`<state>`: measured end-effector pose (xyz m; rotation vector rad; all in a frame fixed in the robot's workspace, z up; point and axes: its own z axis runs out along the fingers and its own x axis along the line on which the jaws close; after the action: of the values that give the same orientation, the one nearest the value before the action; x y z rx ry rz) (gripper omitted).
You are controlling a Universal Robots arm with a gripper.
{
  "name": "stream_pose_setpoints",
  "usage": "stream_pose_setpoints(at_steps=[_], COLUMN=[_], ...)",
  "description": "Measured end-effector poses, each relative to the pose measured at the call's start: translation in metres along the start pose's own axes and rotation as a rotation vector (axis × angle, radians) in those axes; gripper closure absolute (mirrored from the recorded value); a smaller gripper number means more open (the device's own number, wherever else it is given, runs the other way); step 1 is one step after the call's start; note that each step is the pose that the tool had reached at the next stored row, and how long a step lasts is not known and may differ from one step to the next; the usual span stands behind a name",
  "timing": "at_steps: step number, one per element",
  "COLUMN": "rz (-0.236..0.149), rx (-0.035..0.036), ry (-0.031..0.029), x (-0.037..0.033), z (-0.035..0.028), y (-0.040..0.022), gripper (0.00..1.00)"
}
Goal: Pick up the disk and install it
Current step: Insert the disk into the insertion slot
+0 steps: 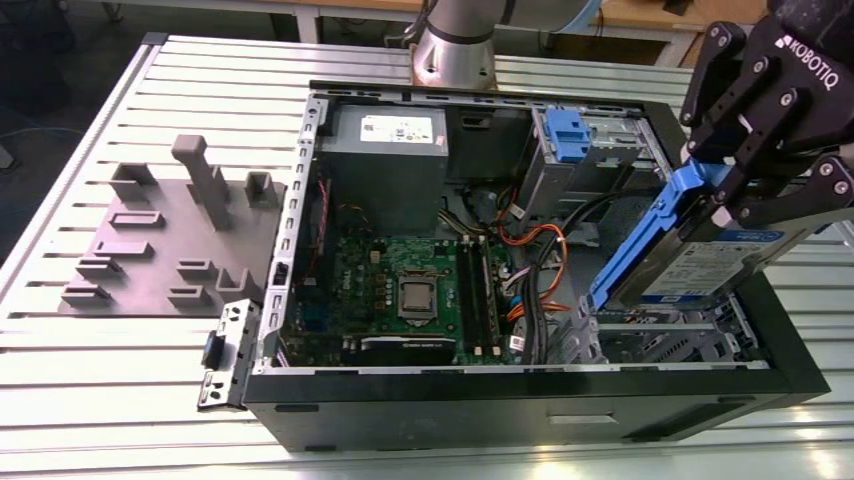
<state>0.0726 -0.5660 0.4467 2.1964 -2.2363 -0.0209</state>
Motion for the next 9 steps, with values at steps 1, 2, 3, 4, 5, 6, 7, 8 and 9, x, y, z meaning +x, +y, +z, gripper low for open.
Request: stream_pose_setpoints(at_steps=[1, 2, 3, 4, 5, 6, 7, 8, 9], rz=[0.0, 0.0, 0.0, 0.0, 0.0, 0.0, 0.0, 0.0, 0.0], rx=[0.0, 0.0, 0.0, 0.0, -0.0001, 0.0, 0.0, 0.0, 0.0], ry=[0.0, 0.0002, 0.0002, 0.0, 0.0, 0.0, 0.0001, 0.0, 0.0001], x=[0.0, 0.0, 0.0, 0.0001, 0.0002, 0.0003, 0.0004, 0.0005, 0.0006], z=[0.0005, 0.0009, 0.0014, 0.002, 0.0026, 0.0033, 0.0039, 0.0044, 0.0048], y=[-0.0011, -0.0017, -0.002, -0.0021, -0.0022, -0.0023, -0.0024, -0.0025, -0.0025], gripper=[0.64, 0.64, 0.64, 0.64, 0.64, 0.64, 0.64, 0.64, 0.64])
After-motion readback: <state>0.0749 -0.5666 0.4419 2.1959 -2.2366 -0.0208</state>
